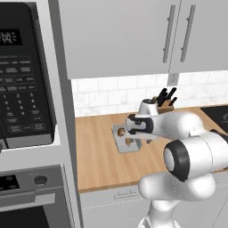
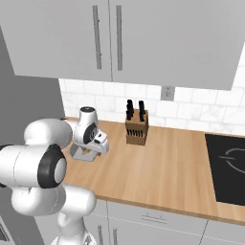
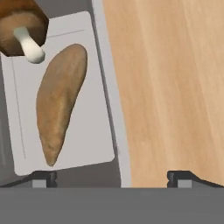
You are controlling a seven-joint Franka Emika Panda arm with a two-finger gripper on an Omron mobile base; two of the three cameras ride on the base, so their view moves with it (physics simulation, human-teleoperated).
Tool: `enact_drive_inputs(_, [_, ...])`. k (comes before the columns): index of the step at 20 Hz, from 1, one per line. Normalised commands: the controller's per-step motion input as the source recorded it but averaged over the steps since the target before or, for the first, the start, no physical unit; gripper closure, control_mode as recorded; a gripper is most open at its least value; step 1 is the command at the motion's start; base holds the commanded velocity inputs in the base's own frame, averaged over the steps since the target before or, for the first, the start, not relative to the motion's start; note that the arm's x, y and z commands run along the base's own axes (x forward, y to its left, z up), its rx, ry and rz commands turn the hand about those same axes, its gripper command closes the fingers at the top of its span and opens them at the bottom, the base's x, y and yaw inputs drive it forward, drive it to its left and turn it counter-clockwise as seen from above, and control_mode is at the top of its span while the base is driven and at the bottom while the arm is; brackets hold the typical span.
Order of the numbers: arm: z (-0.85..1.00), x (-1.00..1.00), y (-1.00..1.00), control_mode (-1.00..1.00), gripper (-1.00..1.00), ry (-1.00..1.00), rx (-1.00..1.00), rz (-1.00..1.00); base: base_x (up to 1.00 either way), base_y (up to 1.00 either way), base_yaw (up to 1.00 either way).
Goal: Take the meat container that has the chicken drumstick and place it on the second highest rack of the freezer. Then take the vegetable container that has the mushroom and sweet potato and place it on the highest rack of the freezer.
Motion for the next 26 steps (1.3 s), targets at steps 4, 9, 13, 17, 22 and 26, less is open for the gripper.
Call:
enact_drive_inputs(4, [-0.4,0.02,0.0,-1.0,-1.0,0.01,0.0,-0.12,0.0,0.0,0.0])
enact_drive_inputs(9, [-0.22,0.05,0.0,-1.0,-1.0,0.02,0.0,-0.1,0.0,0.0,0.0])
enact_drive_inputs(13, [-0.04,0.0,-0.03,-1.0,-1.0,0.07,0.0,-0.08,0.0,0.0,0.0])
enact_drive_inputs(17, [0.0,-0.01,-0.19,-1.0,-1.0,0.06,0.01,-0.07,0.0,0.0,0.0])
enact_drive_inputs(22, [0.0,0.0,-0.3,-1.0,-1.0,0.03,0.02,-0.06,0.0,0.0,0.0])
enact_drive_inputs(26, [0.0,0.0,-0.11,-1.0,-1.0,0.06,0.0,-0.04,0.0,0.0,0.0])
